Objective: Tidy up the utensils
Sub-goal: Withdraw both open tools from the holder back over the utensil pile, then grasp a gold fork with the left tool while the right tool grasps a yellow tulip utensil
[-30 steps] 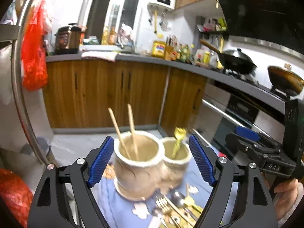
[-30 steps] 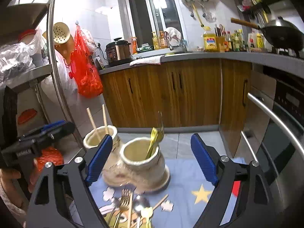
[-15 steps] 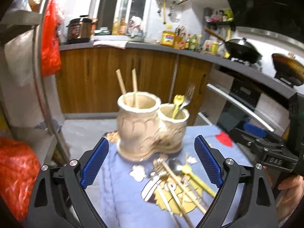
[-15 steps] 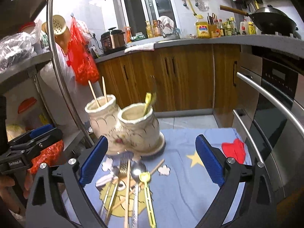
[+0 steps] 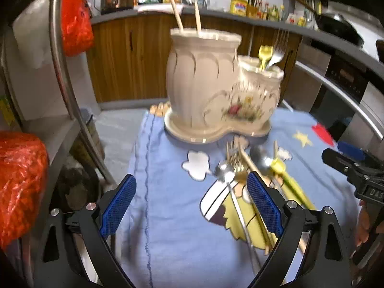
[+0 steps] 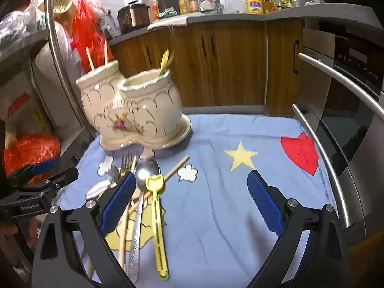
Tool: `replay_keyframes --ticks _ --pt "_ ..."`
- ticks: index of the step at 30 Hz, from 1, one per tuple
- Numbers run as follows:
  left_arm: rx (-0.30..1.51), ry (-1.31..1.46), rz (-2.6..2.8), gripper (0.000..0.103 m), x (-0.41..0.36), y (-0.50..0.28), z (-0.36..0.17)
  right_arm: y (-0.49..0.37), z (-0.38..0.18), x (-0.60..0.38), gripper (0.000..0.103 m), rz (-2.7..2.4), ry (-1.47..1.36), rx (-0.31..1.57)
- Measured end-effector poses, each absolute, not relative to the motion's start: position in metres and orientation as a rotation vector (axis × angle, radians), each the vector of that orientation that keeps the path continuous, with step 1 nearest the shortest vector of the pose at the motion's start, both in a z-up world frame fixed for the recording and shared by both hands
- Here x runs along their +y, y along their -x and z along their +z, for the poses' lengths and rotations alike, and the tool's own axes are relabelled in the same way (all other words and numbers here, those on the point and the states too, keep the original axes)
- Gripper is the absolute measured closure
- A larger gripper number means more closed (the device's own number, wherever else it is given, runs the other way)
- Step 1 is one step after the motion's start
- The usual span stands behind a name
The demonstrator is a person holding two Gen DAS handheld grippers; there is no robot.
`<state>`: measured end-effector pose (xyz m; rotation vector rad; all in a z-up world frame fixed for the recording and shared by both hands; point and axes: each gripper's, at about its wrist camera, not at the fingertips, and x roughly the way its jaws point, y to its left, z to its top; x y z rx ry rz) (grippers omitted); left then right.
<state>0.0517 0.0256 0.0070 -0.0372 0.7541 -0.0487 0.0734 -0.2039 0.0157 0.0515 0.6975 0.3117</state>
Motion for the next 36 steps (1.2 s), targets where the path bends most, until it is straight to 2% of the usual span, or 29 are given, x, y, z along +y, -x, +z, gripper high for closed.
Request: replay_keyframes --ticks 8,16,20,21,23,24,27,29,36 --pt "0.816 -0.079 -0.08 0.01 0.009 -0.052 -0.01 -0.07 0.002 -0.196 0.012 0.377 0.014 0.737" --pt "0.856 -0.096 -0.109 0.011 -0.001 -0.056 -0.015 -0.067 -0.001 -0.189 0.032 0.429 0.059 0.747" --pt "0.87 -0.083 -0.136 0.013 -0.002 -0.057 -0.015 -0.067 -0.003 -0.186 0.048 0.463 0.067 0.763" --pt "0.875 -0.083 -0.139 0.015 -0.003 -0.058 -0.016 -0.066 -0.004 -0.184 0.053 0.467 0.074 0.766" --pt "0.887 -0.084 -0.144 0.027 -0.006 -0.059 -0.018 -0.067 -0.007 -0.181 0.062 0.48 0.091 0.783" --pt "0.895 -0.083 -0.149 0.029 -0.007 -0.06 -0.02 -0.067 -0.007 -0.18 0.064 0.485 0.094 0.788" --pt "0.908 -0.081 -0.161 0.038 -0.012 -0.062 -0.022 -0.067 -0.008 -0.176 0.07 0.508 0.103 0.798" --pt "0.912 -0.084 -0.164 0.049 -0.015 -0.063 -0.023 -0.067 -0.009 -0.175 0.072 0.514 0.112 0.804" --pt "0.89 0.011 -0.191 0.056 -0.011 -0.064 -0.016 -0.069 -0.012 -0.178 0.073 0.521 0.103 0.821"
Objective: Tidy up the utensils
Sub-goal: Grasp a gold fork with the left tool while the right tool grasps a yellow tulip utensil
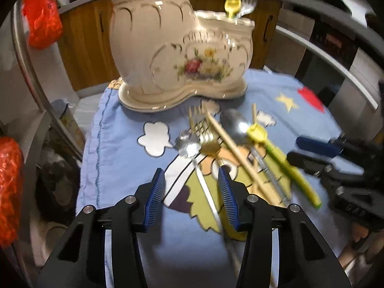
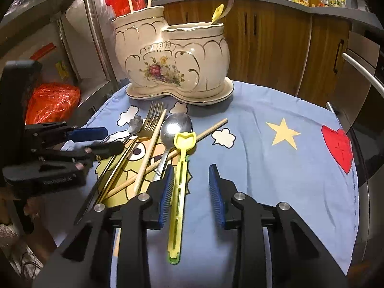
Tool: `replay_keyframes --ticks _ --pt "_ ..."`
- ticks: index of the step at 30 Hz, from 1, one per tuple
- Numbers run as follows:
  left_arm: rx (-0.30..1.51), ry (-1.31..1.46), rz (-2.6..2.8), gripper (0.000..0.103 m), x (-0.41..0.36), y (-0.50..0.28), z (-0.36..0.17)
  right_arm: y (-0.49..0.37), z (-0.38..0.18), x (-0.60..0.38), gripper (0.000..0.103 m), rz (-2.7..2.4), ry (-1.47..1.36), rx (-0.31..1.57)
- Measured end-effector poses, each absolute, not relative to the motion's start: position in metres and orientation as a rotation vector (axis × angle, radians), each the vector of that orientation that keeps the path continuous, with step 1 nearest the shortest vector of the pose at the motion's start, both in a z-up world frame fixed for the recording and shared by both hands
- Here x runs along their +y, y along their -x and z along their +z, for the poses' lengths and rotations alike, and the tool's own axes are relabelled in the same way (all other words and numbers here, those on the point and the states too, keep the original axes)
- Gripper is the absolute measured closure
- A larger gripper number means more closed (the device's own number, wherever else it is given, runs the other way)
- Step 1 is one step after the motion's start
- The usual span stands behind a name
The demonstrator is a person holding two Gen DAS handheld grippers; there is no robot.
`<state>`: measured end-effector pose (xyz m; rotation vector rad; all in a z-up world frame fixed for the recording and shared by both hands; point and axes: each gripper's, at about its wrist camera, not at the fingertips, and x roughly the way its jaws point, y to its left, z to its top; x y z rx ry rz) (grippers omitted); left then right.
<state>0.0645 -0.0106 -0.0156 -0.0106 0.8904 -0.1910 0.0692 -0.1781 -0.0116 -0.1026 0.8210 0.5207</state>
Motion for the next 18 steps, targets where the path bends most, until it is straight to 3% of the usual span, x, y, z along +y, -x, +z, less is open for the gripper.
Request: replay_keyframes --ticks 3,5,18 --pt "0.889 0.049 -0.231 0.062 -0.014 -0.066 -0.013 -0.07 -0.012 -0.18 0.076 0.529 0.094 0.825" --pt "0.902 0.03 -0.238 0.077 -0.019 -0.068 -0.015 -0.071 -0.013 -0.181 0.079 0.539 0.085 0.833" --pt "0.947 0.02 -0.258 0.087 -0.034 -0.081 -0.024 -0.075 -0.02 -0.173 0.08 0.587 0.108 0.866"
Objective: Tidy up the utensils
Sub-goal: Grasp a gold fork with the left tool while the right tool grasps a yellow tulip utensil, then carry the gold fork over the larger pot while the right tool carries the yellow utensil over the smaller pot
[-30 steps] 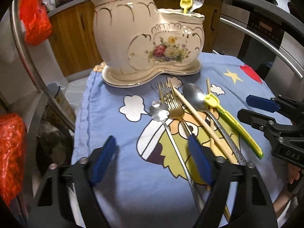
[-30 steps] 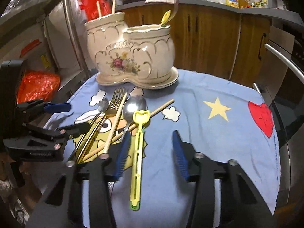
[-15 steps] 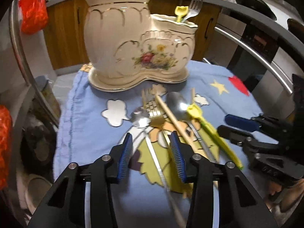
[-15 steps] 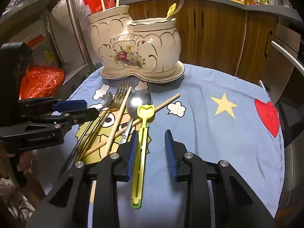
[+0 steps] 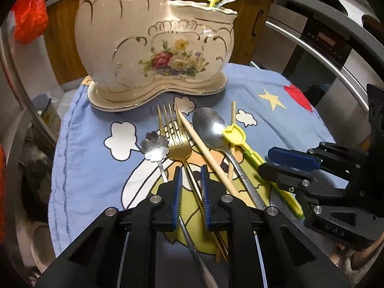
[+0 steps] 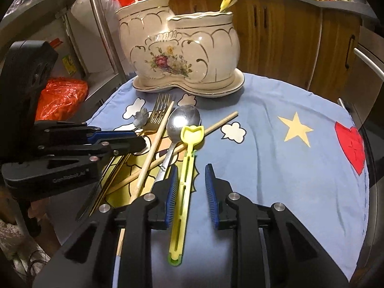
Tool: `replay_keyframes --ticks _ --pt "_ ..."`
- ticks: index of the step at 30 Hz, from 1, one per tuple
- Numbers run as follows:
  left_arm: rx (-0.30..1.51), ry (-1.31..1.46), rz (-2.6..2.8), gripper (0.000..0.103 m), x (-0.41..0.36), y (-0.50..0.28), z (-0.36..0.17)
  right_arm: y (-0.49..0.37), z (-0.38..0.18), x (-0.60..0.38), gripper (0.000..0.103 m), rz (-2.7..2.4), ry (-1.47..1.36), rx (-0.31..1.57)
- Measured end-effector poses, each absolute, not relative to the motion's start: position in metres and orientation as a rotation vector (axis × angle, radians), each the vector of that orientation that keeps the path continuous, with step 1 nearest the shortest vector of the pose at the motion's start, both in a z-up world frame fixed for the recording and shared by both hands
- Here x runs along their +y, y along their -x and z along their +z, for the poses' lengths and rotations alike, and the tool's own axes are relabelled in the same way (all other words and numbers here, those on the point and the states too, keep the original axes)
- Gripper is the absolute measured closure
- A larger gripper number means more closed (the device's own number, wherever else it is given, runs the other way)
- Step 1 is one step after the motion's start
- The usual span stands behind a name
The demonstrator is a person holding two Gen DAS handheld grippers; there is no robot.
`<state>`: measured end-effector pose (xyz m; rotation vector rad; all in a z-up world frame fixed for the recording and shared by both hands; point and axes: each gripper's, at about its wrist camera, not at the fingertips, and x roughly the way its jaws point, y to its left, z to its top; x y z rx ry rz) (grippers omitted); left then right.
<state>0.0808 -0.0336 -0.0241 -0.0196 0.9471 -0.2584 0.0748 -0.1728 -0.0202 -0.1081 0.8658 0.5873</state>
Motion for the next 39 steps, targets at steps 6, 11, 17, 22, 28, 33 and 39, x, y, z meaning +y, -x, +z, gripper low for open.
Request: replay_keyframes --ticks 6,11,17,22,28,33,39 --pt "0.942 -0.032 -0.252 0.089 -0.041 -0.085 -0.025 -0.078 -0.026 -0.164 0.087 0.58 0.163 0.866" --pt "0.93 -0.059 -0.233 0.095 -0.043 -0.085 -0.026 -0.078 -0.026 -0.163 0.093 0.583 0.175 0.86" --pt "0.917 -0.03 -0.222 0.098 -0.035 -0.082 -0.023 -0.077 -0.023 -0.169 0.093 0.569 0.14 0.841" --pt "0.85 0.029 -0.235 0.098 -0.025 -0.074 -0.009 -0.077 -0.013 -0.181 0.093 0.561 0.072 0.804" --pt "0.782 0.063 -0.246 0.098 -0.017 -0.066 0.004 -0.073 -0.003 -0.187 0.093 0.564 0.02 0.743" --pt "0.738 0.071 -0.274 0.098 -0.016 -0.057 0.014 -0.071 0.007 -0.195 0.093 0.569 -0.035 0.69" --pt "0.665 0.064 -0.306 0.098 -0.012 -0.042 0.032 -0.067 0.021 -0.204 0.093 0.578 -0.102 0.609"
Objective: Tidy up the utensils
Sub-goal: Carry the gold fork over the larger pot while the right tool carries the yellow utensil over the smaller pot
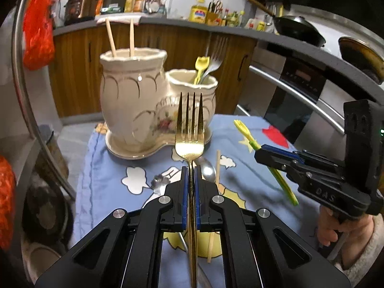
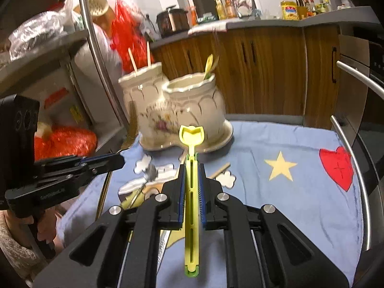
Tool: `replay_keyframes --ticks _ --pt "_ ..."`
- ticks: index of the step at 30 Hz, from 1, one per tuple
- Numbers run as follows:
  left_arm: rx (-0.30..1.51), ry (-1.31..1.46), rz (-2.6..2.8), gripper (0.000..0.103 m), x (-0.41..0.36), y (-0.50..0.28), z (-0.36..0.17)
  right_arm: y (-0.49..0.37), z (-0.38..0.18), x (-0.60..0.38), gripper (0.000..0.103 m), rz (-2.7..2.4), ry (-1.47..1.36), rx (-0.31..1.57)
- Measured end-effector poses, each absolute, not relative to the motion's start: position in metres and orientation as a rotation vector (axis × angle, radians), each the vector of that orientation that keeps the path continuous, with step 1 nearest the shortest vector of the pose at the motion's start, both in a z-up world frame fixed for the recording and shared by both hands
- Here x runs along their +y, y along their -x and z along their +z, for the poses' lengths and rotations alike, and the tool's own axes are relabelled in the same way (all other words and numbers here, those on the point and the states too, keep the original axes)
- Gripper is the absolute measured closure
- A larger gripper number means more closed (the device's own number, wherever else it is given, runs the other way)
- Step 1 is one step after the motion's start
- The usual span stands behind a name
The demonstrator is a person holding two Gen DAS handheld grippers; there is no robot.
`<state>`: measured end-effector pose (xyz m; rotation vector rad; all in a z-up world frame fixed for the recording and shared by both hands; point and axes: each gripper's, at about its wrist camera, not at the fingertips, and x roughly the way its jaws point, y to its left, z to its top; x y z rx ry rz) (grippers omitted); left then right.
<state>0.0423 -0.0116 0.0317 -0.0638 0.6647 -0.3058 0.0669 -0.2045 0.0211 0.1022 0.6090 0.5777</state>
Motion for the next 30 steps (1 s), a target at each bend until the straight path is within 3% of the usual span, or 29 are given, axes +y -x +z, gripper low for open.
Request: replay_keyframes --ticks 19,30 --pt "0.556 0.081 -0.346 0.098 0.013 -0.018 0.071 -0.064 0.045 -0.202 0.093 0.627 -0.211 0.448" --pt "0.454 0.09 -0.356 0.098 0.036 -0.035 0.129 -0.096 0.083 -0.191 0.093 0.606 -0.27 0.414"
